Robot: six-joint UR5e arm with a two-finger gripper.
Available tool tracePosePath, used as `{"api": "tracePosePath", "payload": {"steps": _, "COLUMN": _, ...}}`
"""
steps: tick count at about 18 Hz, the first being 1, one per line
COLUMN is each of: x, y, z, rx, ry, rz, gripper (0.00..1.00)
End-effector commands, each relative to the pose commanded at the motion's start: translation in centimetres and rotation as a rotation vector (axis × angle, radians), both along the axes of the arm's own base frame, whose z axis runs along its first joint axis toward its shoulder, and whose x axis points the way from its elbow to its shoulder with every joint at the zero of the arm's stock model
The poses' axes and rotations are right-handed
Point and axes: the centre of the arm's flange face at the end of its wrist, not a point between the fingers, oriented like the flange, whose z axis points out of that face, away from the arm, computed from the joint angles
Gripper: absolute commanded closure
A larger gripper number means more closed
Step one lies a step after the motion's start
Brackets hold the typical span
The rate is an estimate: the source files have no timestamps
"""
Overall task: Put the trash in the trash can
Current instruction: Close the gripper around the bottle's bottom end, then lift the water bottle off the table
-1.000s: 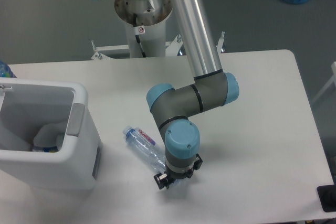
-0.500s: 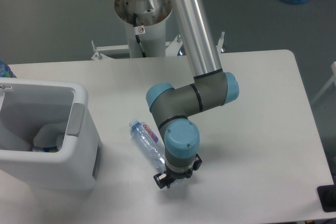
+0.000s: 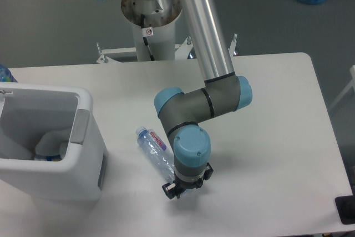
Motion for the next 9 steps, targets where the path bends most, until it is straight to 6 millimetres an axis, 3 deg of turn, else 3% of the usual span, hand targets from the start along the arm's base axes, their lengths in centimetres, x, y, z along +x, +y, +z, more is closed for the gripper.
{"api": "tracePosePath", "payload": {"steps": 9, "x": -0.02, "y": 0.02, "z": 0.63, "rx": 0.004, "ry": 0.005, "rz": -0.003, "gripper": 0.42}}
